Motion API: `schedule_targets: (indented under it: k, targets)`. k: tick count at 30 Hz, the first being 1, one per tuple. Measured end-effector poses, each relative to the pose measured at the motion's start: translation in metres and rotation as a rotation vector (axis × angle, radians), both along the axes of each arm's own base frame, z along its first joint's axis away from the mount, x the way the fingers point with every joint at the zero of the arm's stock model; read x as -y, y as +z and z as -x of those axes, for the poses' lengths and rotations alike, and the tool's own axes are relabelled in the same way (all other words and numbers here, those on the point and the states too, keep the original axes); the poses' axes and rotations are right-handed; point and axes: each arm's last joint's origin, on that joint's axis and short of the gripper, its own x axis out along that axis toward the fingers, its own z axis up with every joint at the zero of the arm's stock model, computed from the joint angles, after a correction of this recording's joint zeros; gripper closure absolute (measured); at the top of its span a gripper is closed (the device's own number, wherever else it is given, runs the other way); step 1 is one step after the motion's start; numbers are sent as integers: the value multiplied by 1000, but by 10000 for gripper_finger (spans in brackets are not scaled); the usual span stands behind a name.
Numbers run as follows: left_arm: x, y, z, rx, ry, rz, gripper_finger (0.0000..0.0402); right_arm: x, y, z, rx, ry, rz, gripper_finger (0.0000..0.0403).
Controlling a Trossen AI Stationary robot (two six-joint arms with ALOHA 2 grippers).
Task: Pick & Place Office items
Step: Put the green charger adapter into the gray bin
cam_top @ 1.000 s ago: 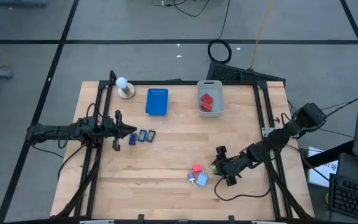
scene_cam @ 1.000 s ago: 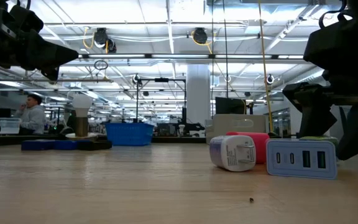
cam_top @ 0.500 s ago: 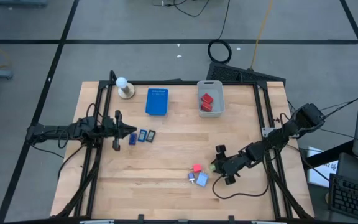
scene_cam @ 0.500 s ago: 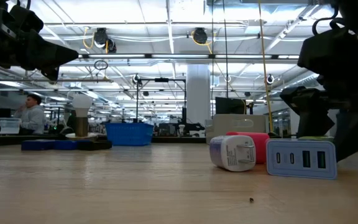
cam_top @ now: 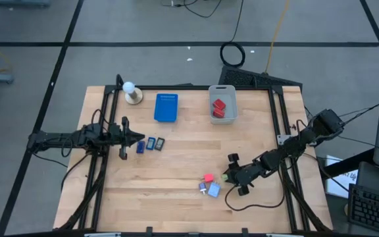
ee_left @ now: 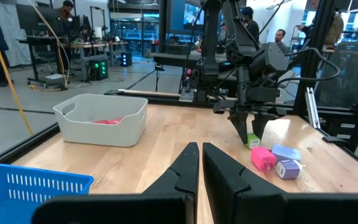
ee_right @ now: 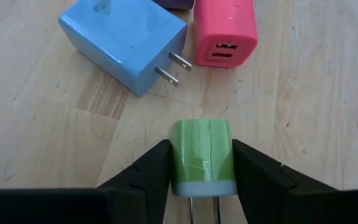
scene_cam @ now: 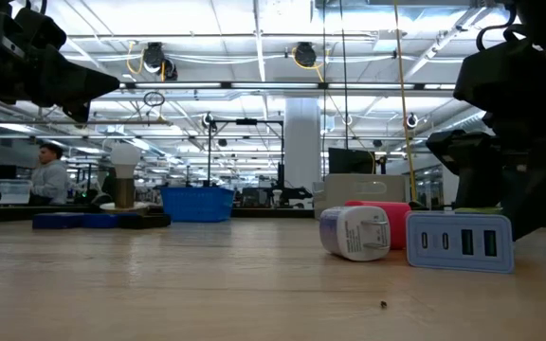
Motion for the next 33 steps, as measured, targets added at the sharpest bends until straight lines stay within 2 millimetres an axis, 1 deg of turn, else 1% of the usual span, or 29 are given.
schedule_targets:
  k: [33]
  targets:
    - [0, 0, 0, 0, 0, 0, 380, 0, 2, -1, 16, -10, -13, 264]
